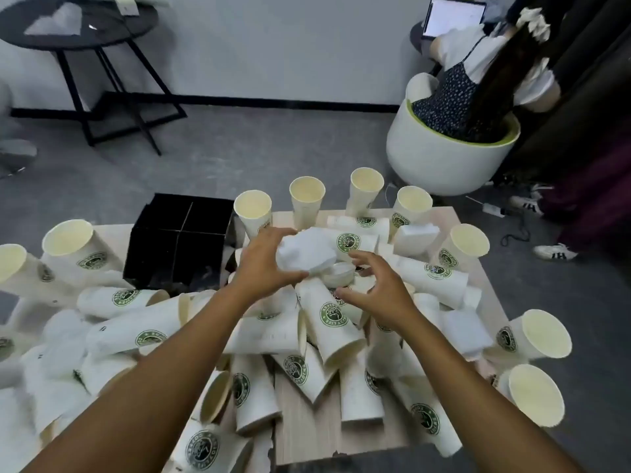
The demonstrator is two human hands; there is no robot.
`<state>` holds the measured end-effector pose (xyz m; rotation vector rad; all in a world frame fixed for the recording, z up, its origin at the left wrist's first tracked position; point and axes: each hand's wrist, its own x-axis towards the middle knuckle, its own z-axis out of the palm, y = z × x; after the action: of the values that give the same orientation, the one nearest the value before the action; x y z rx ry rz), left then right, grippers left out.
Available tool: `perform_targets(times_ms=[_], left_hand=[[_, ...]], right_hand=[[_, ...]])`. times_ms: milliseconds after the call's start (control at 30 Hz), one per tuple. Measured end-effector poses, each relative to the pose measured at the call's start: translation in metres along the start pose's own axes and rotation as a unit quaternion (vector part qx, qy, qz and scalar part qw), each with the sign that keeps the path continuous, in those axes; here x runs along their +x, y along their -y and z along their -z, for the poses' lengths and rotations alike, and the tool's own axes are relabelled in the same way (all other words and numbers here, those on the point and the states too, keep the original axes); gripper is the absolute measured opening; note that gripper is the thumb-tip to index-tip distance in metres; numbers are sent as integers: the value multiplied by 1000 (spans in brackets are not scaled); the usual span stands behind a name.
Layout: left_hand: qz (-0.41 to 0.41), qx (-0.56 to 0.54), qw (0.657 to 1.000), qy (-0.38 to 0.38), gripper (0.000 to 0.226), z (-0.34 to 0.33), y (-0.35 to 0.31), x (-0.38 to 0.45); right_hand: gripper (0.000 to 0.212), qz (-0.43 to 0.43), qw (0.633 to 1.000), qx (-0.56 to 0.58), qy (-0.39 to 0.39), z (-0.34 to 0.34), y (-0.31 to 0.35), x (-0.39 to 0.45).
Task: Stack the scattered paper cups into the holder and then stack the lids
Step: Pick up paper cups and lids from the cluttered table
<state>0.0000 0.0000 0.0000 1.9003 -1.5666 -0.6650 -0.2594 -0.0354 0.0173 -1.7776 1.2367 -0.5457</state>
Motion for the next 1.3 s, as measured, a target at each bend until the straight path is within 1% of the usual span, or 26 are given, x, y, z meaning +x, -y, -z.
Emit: perform_targets(times_ms=[33, 100, 167, 233, 333, 433, 500, 600, 667, 833, 933, 1033, 1167, 1300], left_hand=[[-10, 34, 999, 4, 91, -7, 0, 9], [-1, 102, 994, 23, 98, -18, -7, 22], [28, 140, 989, 47, 100, -28, -16, 33], [34, 190, 979, 65, 100, -39, -21, 41], [58, 232, 967, 85, 98, -44, -17, 49], [75, 252, 961, 83, 94, -41, -12, 47], [69, 242, 965, 71, 89, -48, -22, 58], [59, 225, 972, 35, 86, -35, -23, 50], [43, 193, 980, 16, 84, -26, -22, 46], [-30, 107, 994, 17, 87, -20, -49, 63], [-69, 78, 994, 38, 85, -31, -67, 82], [-95, 52, 992, 59, 83, -45, -75, 99], [-97, 33, 993, 65, 80, -58, -77, 112], [-103, 40, 991, 70, 79, -64, -67, 117]], right_hand=[[73, -1, 1000, 3, 0, 2, -3, 2], [73, -8, 1000, 2, 4, 8, -11, 4], [72, -7, 1000, 5, 1, 17, -19, 5], [69, -6, 1000, 6, -13, 32, -25, 8], [63, -15, 999, 18, -32, 53, -32, 11], [61, -17, 999, 22, -37, 63, -37, 13], [60, -30, 998, 21, -53, 81, -50, 21], [57, -31, 997, 22, -68, 89, -58, 24], [55, -33, 996, 19, -77, 95, -62, 30], [48, -34, 995, -47, -84, 116, -73, 72], [49, -58, 992, -96, -62, 123, -79, 106], [55, -59, 983, -172, -13, 125, -90, 138], [57, -52, 950, -303, 58, 122, -105, 159], [51, -40, 930, -359, 71, 118, -110, 162]])
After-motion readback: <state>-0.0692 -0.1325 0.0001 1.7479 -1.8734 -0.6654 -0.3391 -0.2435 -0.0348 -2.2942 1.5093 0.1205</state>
